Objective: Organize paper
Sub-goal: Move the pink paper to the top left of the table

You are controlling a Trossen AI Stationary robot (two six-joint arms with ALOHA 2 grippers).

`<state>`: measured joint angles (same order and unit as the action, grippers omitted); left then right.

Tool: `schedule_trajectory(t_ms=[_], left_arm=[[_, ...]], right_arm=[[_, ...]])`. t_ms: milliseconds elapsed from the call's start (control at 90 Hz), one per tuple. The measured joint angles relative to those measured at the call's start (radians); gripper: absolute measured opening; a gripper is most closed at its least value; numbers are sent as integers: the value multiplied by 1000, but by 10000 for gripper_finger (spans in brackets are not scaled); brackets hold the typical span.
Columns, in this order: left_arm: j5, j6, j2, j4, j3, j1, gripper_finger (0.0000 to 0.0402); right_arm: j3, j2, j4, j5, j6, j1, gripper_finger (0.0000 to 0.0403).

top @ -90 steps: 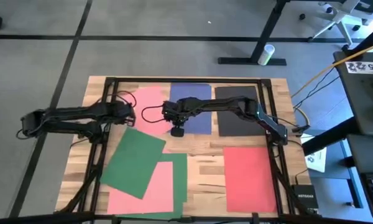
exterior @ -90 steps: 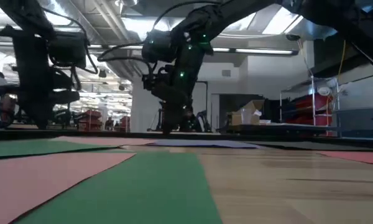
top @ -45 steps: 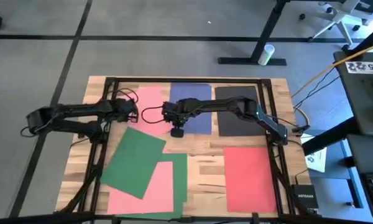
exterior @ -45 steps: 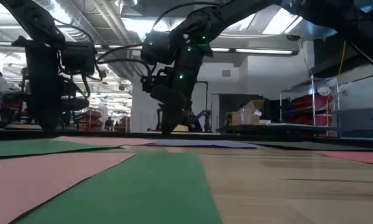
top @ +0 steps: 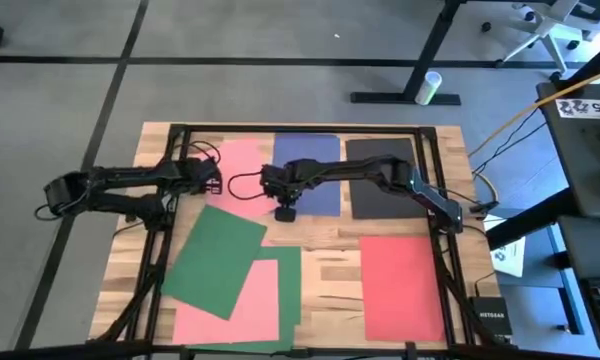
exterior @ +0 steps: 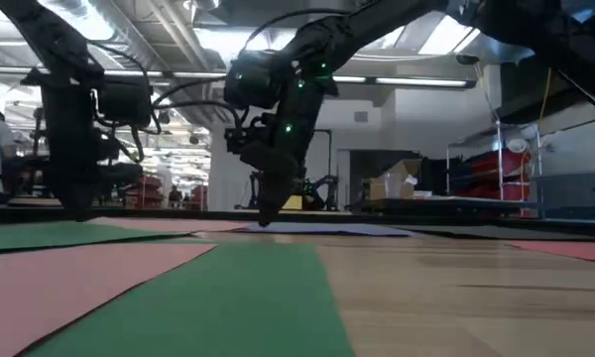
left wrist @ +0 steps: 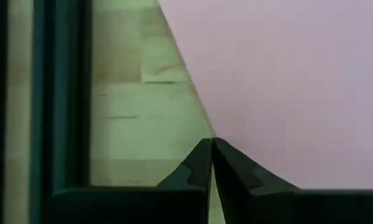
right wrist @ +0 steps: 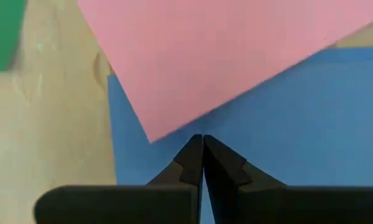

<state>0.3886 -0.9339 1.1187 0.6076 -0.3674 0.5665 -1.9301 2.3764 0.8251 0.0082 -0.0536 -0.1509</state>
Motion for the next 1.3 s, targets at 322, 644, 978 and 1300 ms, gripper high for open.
schedule_trajectory(t_ms=[322,644,978,1300], left_arm=[[25,7,5,-73,28,5,1],[15,76,6,-159,32,56,1],[14,157,-4,-221,-33,63,0],[2,233,-100,-175,-142,17,0]], right_arm=[[0,5,-29,-57,4,2,0],[-3,24,-82,-118,8,12,0],[-3,26,-100,-133,8,13,0],[-2,27,-97,-133,7,13,0]])
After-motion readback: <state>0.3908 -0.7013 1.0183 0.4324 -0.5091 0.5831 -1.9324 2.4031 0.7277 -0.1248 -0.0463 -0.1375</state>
